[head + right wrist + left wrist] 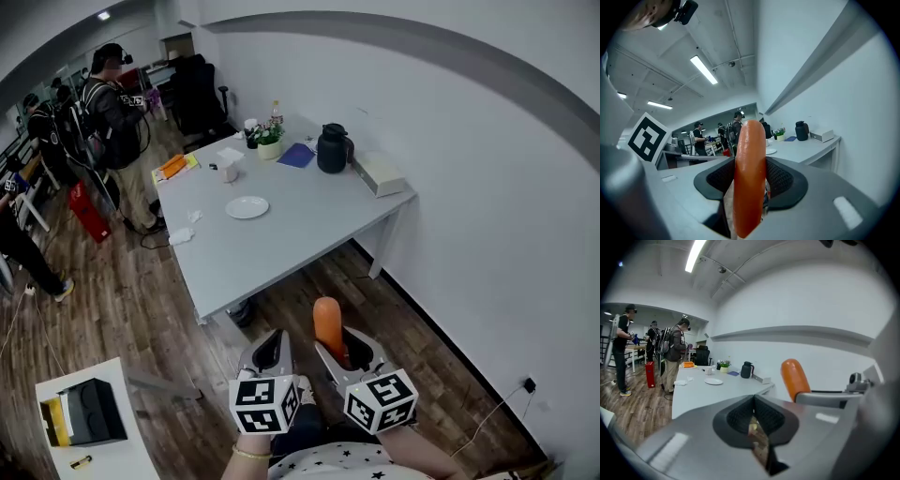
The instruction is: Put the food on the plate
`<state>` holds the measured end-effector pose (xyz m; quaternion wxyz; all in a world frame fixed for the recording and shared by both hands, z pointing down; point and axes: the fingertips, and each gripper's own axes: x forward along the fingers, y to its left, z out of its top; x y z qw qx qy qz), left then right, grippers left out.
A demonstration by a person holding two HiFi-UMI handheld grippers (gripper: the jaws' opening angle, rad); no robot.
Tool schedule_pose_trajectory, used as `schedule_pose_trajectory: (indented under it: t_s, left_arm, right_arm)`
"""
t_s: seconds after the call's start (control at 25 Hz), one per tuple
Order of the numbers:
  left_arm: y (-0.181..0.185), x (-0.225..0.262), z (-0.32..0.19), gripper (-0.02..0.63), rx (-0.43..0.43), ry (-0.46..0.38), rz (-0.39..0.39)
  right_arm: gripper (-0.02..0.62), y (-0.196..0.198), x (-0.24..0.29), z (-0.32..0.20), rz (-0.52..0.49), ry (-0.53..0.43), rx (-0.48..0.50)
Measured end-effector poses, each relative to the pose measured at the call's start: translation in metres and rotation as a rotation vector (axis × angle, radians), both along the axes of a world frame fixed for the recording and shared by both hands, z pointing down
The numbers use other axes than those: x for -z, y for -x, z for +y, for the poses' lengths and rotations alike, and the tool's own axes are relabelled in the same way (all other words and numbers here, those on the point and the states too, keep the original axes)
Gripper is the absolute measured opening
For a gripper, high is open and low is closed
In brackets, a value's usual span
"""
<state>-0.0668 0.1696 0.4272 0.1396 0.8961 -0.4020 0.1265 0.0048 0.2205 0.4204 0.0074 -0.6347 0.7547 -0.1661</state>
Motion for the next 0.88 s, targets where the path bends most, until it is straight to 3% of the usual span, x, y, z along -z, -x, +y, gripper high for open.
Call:
schedule_pose_trajectory:
  t_s: [0.36, 0.88]
  left_arm:
    - [-0.033, -0.012, -0.080, 0.008, 0.002, 0.005, 0.007]
    - [-0.058, 0.005, -0.256, 0.008, 0.038, 0.006, 0.042]
  right_arm:
    - [0.204, -0.035, -0.011, -0.079, 0.008, 0.006, 0.011]
    - [0.204, -0.060, -0.003, -0.266, 0.062, 0.039, 0.100]
